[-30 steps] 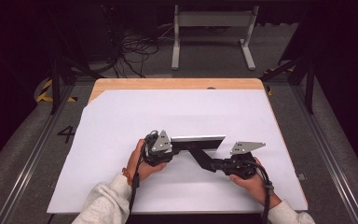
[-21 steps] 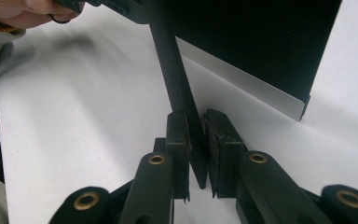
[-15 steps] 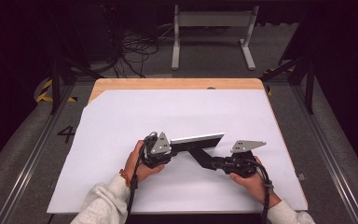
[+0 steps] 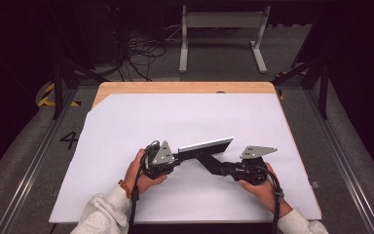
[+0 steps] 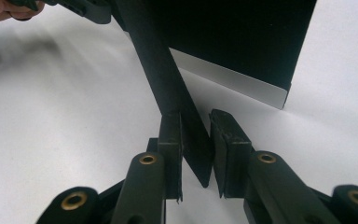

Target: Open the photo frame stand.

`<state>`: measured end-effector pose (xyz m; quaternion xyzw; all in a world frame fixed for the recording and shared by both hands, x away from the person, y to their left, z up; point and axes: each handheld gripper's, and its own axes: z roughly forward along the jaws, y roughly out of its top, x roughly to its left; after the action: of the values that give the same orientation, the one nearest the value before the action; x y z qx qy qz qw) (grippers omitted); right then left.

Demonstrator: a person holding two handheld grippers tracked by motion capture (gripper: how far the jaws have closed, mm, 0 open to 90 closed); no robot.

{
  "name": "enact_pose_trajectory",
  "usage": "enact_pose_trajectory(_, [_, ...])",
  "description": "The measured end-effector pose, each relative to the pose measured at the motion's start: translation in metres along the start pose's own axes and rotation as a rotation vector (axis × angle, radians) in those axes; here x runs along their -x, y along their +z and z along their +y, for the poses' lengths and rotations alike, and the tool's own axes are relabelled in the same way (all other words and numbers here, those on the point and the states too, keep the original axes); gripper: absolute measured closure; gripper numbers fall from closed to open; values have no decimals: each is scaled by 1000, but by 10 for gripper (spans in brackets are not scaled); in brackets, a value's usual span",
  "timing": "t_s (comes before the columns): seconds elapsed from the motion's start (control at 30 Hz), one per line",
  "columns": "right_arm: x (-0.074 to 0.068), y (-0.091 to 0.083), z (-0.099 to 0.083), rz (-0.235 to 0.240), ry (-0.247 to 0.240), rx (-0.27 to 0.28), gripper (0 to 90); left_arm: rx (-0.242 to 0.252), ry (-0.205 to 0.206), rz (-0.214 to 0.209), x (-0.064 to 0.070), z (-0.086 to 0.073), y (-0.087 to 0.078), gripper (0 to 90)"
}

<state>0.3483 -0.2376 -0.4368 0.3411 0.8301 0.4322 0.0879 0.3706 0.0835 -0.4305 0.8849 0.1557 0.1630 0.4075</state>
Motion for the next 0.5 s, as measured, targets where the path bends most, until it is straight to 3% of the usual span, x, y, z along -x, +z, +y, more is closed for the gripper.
enact_pose_trajectory(0.3, [2,-2,0,-32,-1,10,635,-9,11,0,5,0,-2,782])
enact_pose_trajectory(0.4, [1,-7,3,-55,-31,30,615,-10,9,-3,5,0,-3,803])
enact_pose_trajectory(0.5, [0,-16,5,-81,-69,59,657,-7,6,-7,4,-1,-3,820])
